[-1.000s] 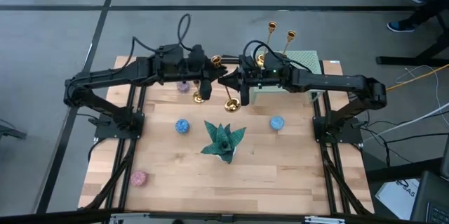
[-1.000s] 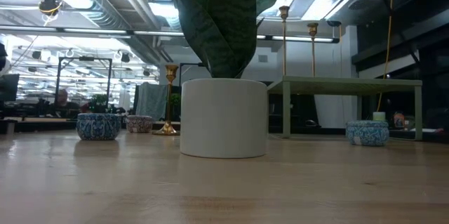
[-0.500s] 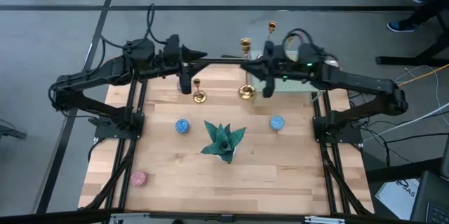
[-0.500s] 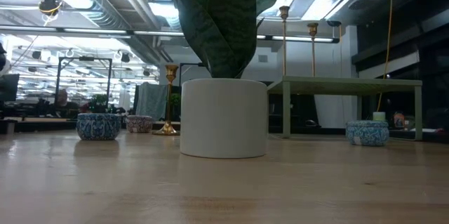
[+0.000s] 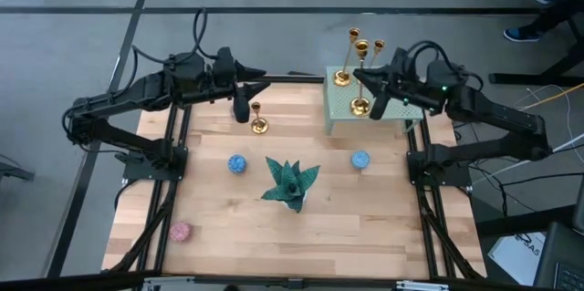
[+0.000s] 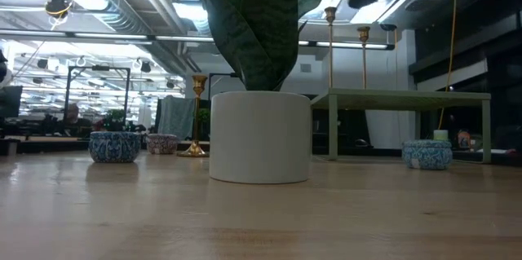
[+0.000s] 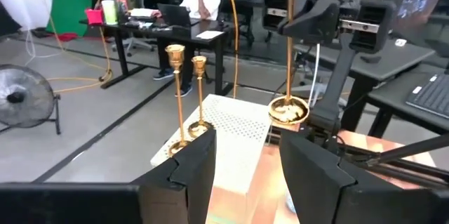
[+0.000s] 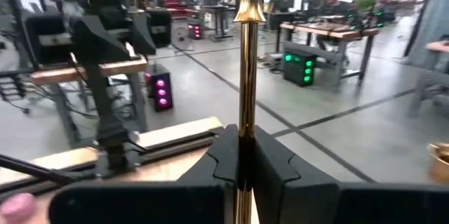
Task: Stock candles and holders on shelf
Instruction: Align the gold candle holder with the other gold candle holders on the shelf
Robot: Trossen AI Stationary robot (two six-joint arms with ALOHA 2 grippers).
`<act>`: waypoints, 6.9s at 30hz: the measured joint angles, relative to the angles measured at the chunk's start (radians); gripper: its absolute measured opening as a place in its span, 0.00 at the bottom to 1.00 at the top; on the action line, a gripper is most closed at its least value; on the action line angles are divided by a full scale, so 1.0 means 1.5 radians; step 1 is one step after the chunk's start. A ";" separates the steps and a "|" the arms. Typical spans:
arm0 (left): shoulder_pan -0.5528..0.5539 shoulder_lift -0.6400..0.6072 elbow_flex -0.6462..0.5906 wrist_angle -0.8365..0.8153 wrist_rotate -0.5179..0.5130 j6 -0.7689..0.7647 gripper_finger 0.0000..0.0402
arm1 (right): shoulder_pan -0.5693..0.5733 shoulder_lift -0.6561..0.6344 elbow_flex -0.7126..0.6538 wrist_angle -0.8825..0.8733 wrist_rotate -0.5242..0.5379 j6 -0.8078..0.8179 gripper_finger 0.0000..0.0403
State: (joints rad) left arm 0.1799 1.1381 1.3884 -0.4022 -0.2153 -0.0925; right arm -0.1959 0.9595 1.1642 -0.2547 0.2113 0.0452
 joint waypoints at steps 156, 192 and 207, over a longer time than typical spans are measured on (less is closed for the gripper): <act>0.001 0.064 -0.007 -0.210 0.046 -0.032 0.36 | -0.091 -0.230 -0.476 0.457 -0.311 0.317 0.56; 0.106 0.102 -0.351 -0.130 0.003 -0.089 0.40 | -0.088 -0.172 -0.476 0.414 -0.311 0.259 0.56; 0.144 0.104 -0.489 0.172 0.003 -0.028 0.52 | -0.089 -0.173 -0.476 0.415 -0.311 0.250 0.56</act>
State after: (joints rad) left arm 0.3954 1.2936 0.6542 -0.1440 -0.2111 -0.1346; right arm -0.3290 0.7006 0.4503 0.3672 -0.2546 0.4201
